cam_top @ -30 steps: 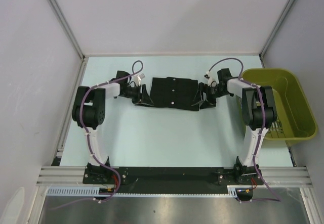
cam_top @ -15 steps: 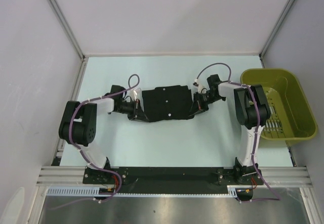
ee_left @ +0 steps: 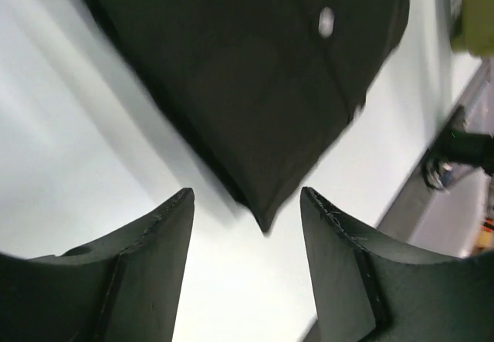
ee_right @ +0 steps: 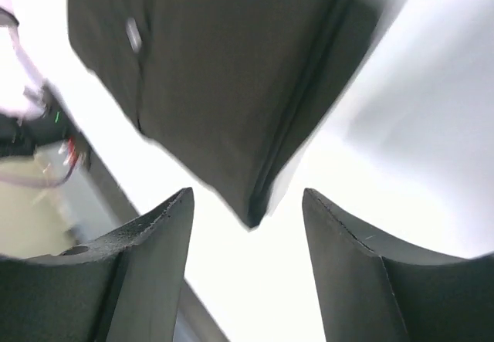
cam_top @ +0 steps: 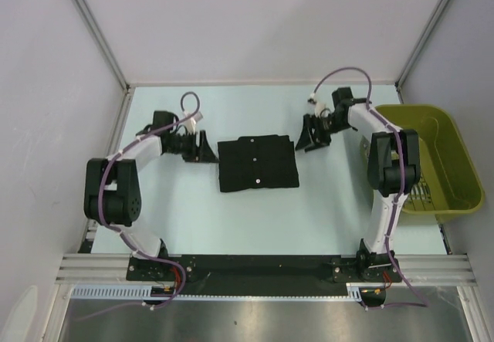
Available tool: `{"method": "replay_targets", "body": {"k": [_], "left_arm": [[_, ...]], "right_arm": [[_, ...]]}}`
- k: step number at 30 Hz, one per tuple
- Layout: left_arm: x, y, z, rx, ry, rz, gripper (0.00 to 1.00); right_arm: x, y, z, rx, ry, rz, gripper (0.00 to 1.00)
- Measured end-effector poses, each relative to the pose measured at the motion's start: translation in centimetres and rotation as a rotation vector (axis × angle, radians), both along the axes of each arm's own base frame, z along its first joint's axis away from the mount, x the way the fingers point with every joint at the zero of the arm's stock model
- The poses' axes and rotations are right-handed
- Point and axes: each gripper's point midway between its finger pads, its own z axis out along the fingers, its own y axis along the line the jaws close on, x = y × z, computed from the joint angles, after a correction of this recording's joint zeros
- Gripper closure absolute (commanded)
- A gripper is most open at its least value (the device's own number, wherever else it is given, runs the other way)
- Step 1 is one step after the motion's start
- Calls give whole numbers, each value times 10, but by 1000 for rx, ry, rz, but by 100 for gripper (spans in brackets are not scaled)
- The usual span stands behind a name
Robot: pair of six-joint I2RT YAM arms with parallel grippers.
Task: Fold and stack the long sleeve shirts
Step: Fold the shirt
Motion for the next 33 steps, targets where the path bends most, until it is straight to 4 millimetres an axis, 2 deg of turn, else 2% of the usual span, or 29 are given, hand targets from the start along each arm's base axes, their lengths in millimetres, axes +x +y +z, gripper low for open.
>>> {"method": "replay_targets", "body": {"k": [2,4,6,9,13,16,22,33], "left_arm": [[30,0,15,7,-73,1,36],[54,0,20,14,-112,7,36],[73,0,15,24,-121,13,35],[86,2,-3,41,-90,21,35],[94,3,-18,52,-60,24,36],[99,3,-19,54,-62,25,36],[113,2,-19,58,-88,28,37],[120,-7,-36,47,-68,30,38]], "right_arm": [[35,-1,19,-1,-99,-21,37],[66,4,31,1,-187,-31,38],[87,10,32,1,-234,-32,38],[103,20,16,-3,-235,-29,38],[108,27,-20,-19,-182,-30,39],[110,30,-38,-25,-153,-33,43],[119,36,-33,7,-167,-41,59],[115,43,-25,72,-143,-29,63]]}}
